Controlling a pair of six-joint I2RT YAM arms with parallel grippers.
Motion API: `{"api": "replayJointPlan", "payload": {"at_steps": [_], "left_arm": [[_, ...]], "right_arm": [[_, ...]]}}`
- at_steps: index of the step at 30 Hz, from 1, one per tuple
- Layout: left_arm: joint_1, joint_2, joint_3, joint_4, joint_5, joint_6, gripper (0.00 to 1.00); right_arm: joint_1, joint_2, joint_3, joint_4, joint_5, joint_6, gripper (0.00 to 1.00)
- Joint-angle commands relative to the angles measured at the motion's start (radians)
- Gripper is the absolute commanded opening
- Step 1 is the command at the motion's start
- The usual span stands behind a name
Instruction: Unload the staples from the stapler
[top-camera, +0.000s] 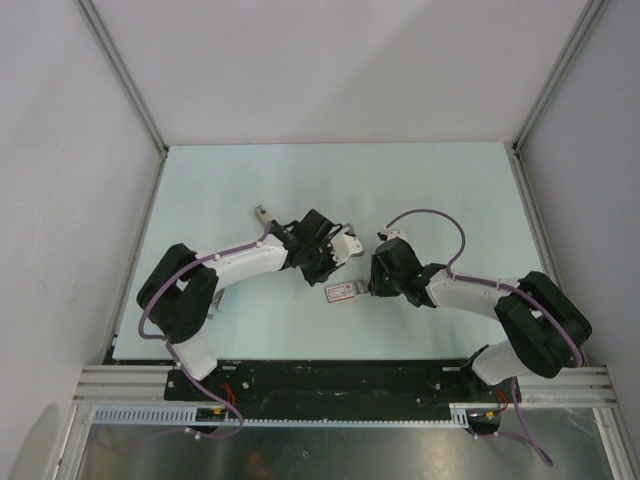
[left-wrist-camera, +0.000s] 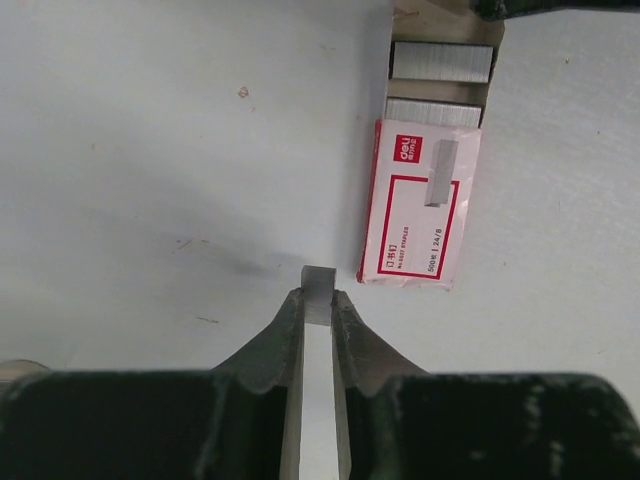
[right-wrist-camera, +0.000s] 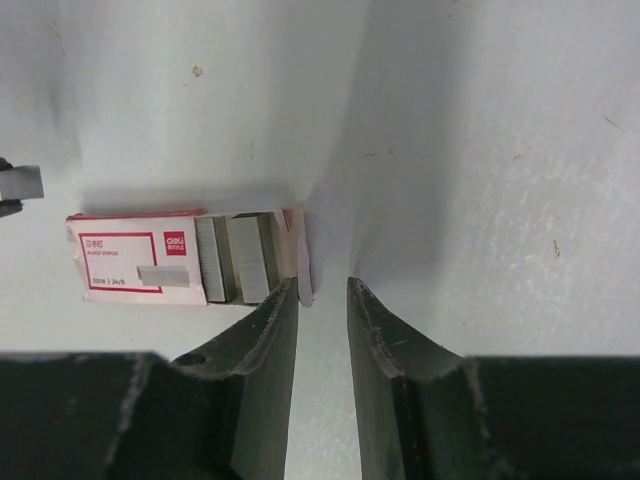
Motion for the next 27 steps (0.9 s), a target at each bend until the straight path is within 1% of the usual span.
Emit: {"api": "replayJointPlan", "payload": {"at_steps": [1,4,7,10,14,17,20,23,27], "left_arm": [[-0.005,-0.064,0.056,-0.001,-0.031,-0.009,0.16],[-0.005,-0.058,0.103,-0.006,-0.051,-0.030,0.16],[-0.005,-0.020,0.185,-0.018,-0.040,-0.075,0.17],[-0.022,0.046,0.278,-0.030,-0.017,-0.120,0.17],[-0.096,0.153,0.387,-0.040,-0.010,-0.128,0.17],[-0.151,0.217,0.442,-0.039,0.009,-0.090,0.17],[-0.190,0.287,0.486,-0.041,0.015,-0.027,0.17],[-0.224,0.345,0.521,-0.042,-0.003,0.052,0.17],[-0.268,0.396,0.551,-0.052,-0.029,0.152,0.18]], "right_arm": [[-0.012,-0.046,-0.006,0.019,-0.031,0.012,0.32],[-0.037,-0.081,-0.005,0.020,-0.048,0.020,0.35],[-0.078,-0.145,-0.005,-0.020,-0.037,0.035,0.38],[-0.117,-0.231,-0.005,-0.096,0.012,0.048,0.41],[-0.183,-0.347,-0.006,-0.227,0.117,0.070,0.44],[-0.236,-0.441,-0.012,-0.302,0.150,0.073,0.47],[-0.281,-0.515,-0.017,-0.351,0.147,0.063,0.48],[-0.315,-0.561,-0.019,-0.385,0.141,0.052,0.48],[-0.349,-0.585,-0.024,-0.406,0.127,0.045,0.48]]}}
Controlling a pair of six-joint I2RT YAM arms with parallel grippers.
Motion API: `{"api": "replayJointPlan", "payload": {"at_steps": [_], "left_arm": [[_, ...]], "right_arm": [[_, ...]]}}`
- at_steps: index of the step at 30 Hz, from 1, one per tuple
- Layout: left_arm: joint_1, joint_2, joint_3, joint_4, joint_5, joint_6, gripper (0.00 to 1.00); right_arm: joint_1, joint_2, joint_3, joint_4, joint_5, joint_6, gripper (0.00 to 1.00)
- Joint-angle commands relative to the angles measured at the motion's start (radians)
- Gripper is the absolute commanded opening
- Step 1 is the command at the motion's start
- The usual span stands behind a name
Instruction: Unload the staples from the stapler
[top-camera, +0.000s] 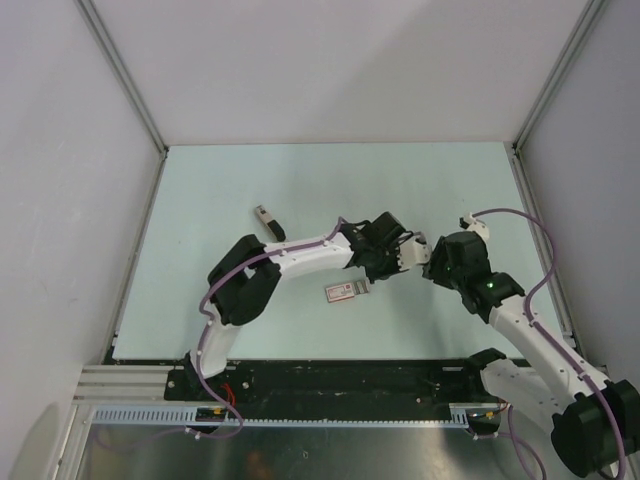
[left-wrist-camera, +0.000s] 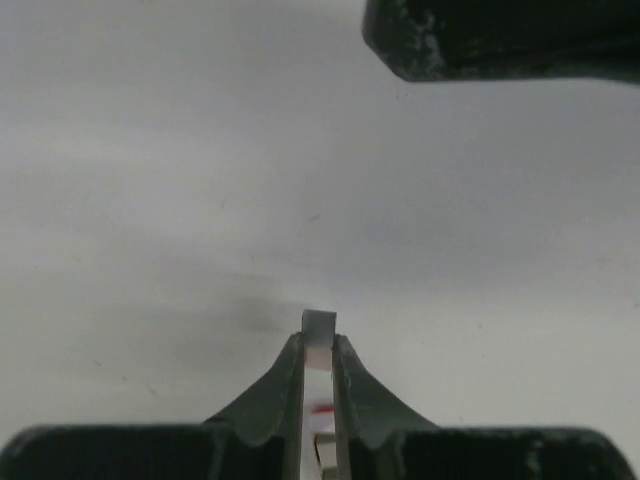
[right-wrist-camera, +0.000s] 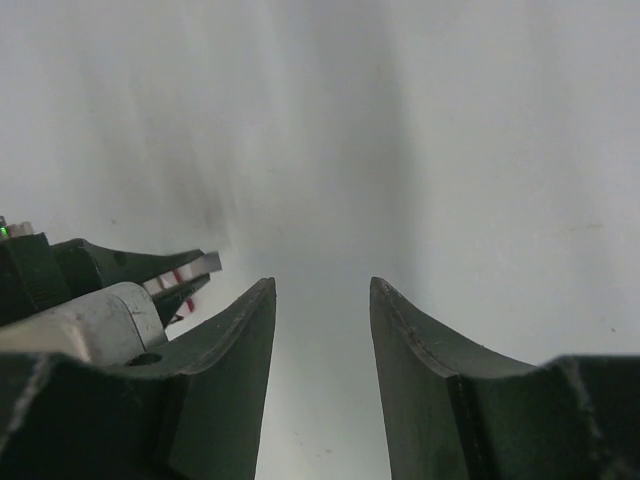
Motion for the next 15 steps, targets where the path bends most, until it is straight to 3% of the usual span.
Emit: {"api": "replayJointPlan", "payload": {"at_steps": [1,15], "left_arm": [[-0.043,0.039,0.062,-0.026,-0.014,0.160,0.18],[-0.099,0.097,0.014,-0.064,0.016,0.263,0.19]], "right_arm": [[-0.034,-0.027,0.001,-0.029,0.007,-0.004,0.48],[-0.072,0.012,-0.005,-0.022,-0.053,-0.026,0.48]]}}
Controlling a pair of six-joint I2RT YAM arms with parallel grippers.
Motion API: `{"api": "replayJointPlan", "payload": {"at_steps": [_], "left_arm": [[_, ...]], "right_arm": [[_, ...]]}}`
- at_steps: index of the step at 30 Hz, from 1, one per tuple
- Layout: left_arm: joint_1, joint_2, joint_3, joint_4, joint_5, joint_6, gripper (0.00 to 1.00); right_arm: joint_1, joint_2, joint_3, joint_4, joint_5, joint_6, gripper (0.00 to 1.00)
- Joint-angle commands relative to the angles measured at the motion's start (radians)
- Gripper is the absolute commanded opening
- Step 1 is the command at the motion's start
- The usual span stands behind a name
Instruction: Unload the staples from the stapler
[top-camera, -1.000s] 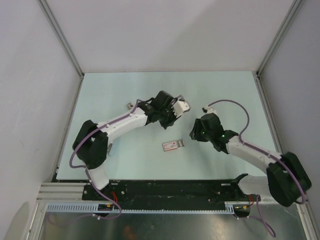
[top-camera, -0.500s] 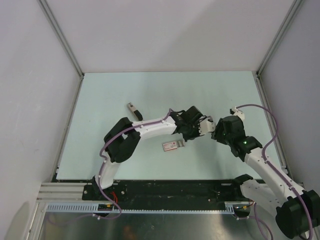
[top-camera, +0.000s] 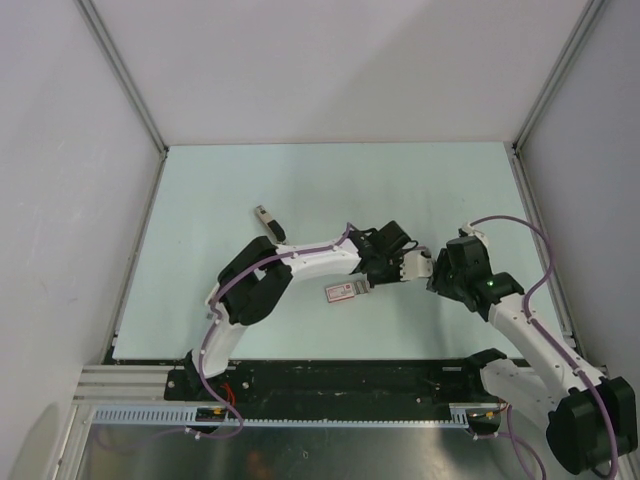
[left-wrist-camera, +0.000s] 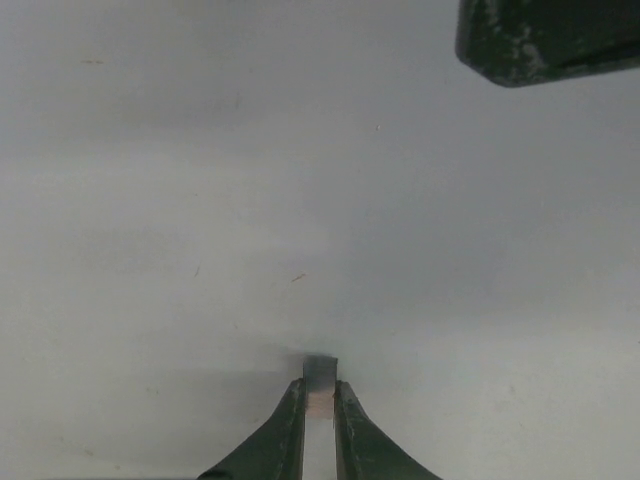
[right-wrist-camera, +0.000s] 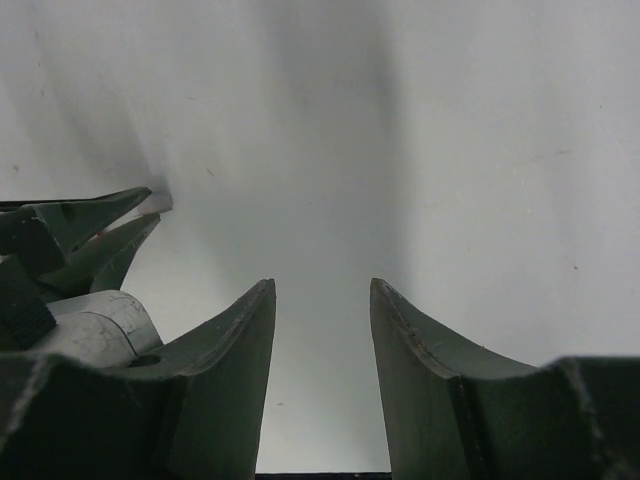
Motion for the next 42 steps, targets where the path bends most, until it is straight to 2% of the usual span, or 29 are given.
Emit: {"api": "replayJointPlan", "payload": {"at_steps": [1,4,6,8,9,11,12,14,17,21,23,26,32,35,39,42], "left_arm": [[-0.062,0.022,-0.017,-0.066,0.073,0.109,0.19],[-0.064,0.015,-0.027,-0.069,0.082,0.103,0.26],[-0.065,-0.007,-0.034,-0.070,0.077,0.094,0.42],[-0.064,-0.043,-0.040,-0.069,0.068,0.076,0.67],[-0.061,-0.064,-0.042,-0.070,0.067,0.067,0.75],[-0.049,-0.117,-0.046,-0.069,0.074,0.040,0.83],[-0.037,-0.147,-0.045,-0.069,0.080,0.026,0.91],[0.000,-0.208,-0.039,-0.069,0.101,-0.009,0.97],[0.083,-0.304,-0.041,-0.069,0.152,-0.068,0.99],[0.186,-0.426,-0.107,-0.070,0.235,-0.129,0.99],[0.214,-0.483,-0.172,-0.069,0.253,-0.139,0.99],[0.238,-0.538,-0.283,-0.068,0.260,-0.147,0.99],[0.307,-0.537,-0.435,-0.060,0.316,-0.171,0.92],[0.326,-0.520,-0.468,-0.051,0.313,-0.168,0.90],[0.331,-0.517,-0.494,-0.036,0.305,-0.165,0.89],[0.332,-0.518,-0.499,-0.028,0.310,-0.169,0.89]], "right_arm": [[-0.013,0.000,0.019,0.110,0.007,0.006,0.48],[-0.013,0.013,0.018,0.113,0.000,0.000,0.48],[-0.013,0.024,0.013,0.118,0.002,-0.007,0.49],[-0.013,0.038,0.008,0.127,0.001,-0.011,0.50],[-0.013,0.045,0.008,0.131,0.000,-0.014,0.50],[-0.014,0.058,0.007,0.143,-0.001,-0.020,0.50],[-0.014,0.064,0.007,0.148,-0.002,-0.024,0.50],[-0.015,0.077,0.007,0.165,-0.010,-0.032,0.51],[-0.015,0.097,0.007,0.203,-0.036,-0.052,0.54],[-0.015,0.133,0.010,0.299,-0.153,-0.134,0.68],[-0.016,0.176,0.018,0.350,-0.235,-0.180,0.69],[0.006,0.268,0.038,0.423,-0.334,-0.214,0.67],[0.139,0.467,0.133,0.431,-0.258,-0.326,0.55],[0.173,0.536,0.170,0.414,-0.256,-0.380,0.52],[0.226,0.571,0.189,0.412,-0.245,-0.436,0.52],[0.283,0.605,0.227,0.369,-0.174,-0.473,0.58]]}}
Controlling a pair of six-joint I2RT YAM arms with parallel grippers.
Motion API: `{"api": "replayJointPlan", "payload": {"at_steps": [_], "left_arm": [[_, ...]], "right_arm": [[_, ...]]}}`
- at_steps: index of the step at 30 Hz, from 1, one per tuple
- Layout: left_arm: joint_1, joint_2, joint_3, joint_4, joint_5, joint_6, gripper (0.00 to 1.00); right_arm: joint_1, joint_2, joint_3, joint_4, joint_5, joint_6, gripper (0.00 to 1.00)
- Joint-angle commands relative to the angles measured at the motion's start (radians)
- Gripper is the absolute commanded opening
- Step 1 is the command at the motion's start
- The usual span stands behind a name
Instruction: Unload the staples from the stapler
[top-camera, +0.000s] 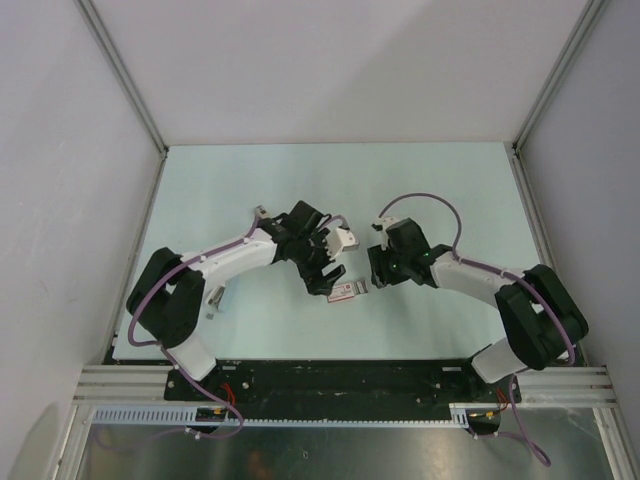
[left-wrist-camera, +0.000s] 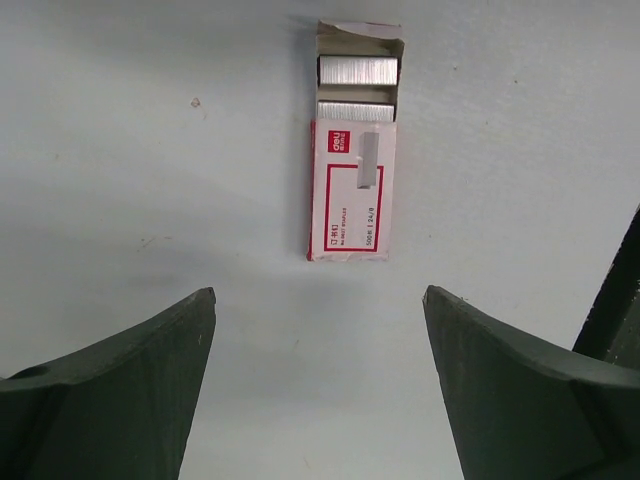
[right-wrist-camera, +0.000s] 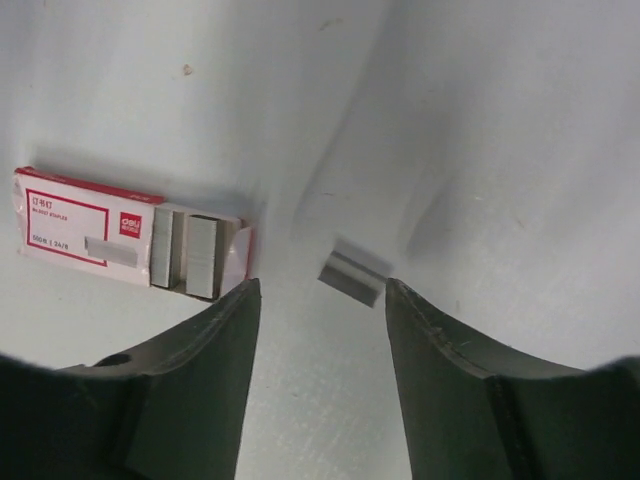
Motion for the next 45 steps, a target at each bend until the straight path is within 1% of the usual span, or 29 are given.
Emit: {"api": "replayJointPlan", "payload": {"at_steps": [1,4,6,14,18,22,31,37,45], "left_arm": [[0.003,-0.018,-0.002,0.036,0.049,-0.025,0.89],[0.002,-0.008,0.001,0.045,0.067,-0.035,0.89],[0.000,0.001,0.006,0.049,0.081,-0.044,0.89],[0.000,-0.011,-0.010,0.053,0.080,-0.038,0.89],[-0.001,-0.016,-0.021,0.055,0.076,-0.036,0.88],[0.000,-0.015,-0.022,0.059,0.078,-0.038,0.88],[0.000,-0.011,-0.020,0.061,0.079,-0.042,0.88],[0.000,-0.017,-0.026,0.063,0.073,-0.040,0.88],[0.000,-0.019,-0.031,0.063,0.068,-0.039,0.88]], "right_arm": [[0.073,0.051,0.088,-0.042,0.105,-0.095,0.60],[0.089,0.091,0.119,-0.087,0.163,-0.104,0.65],[0.091,0.111,0.134,-0.109,0.177,-0.105,0.66],[0.090,0.179,0.187,-0.181,0.216,-0.092,0.65],[0.082,0.200,0.203,-0.187,0.209,-0.088,0.63],[0.075,0.215,0.214,-0.206,0.208,-0.082,0.57],[0.010,0.206,0.215,-0.208,0.170,-0.031,0.51],[-0.025,0.205,0.215,-0.224,0.145,0.010,0.42],[-0.028,0.194,0.214,-0.232,0.112,0.048,0.40]]}}
